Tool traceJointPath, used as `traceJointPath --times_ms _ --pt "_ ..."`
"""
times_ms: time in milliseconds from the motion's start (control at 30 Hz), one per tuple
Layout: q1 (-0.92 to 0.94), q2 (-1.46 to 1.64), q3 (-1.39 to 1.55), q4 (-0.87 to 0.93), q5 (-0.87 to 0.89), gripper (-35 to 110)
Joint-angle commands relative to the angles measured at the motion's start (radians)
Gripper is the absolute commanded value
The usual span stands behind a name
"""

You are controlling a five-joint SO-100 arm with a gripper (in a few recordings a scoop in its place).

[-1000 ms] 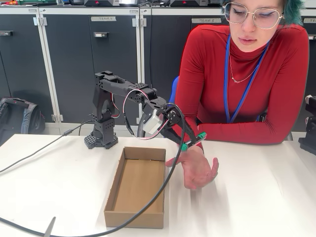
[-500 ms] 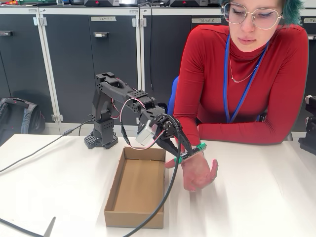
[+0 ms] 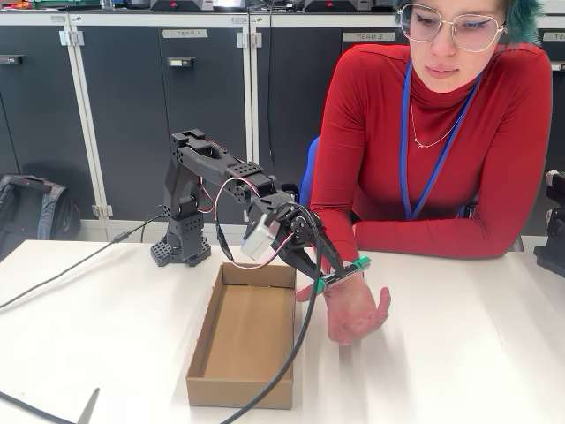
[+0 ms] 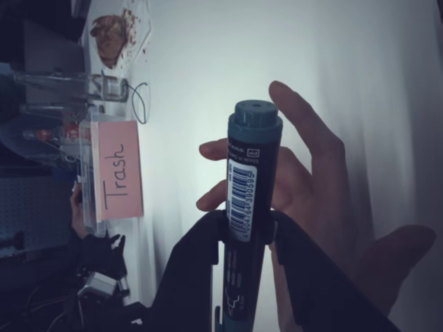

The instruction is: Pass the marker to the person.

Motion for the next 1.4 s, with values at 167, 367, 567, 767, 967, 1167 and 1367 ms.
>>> traceJointPath --times_ms 167,367,567,767,967,1167,1367 --pt "0.021 0.005 -0.021 0.002 0.006 -1" --pt "0.026 0.009 -0.009 -0.006 -0.002 19" --pt "0.026 0.017 0.006 -0.02 -0.025 30" --pt "0.029 0.02 -0.003 -0.017 -0.025 30" --pt "0.034 0.021 -0.014 0.0 -0.031 30" --pt "0.037 0.021 -0.038 0.026 -0.041 30" --pt "0.043 0.026 -0.038 0.035 -0.057 30"
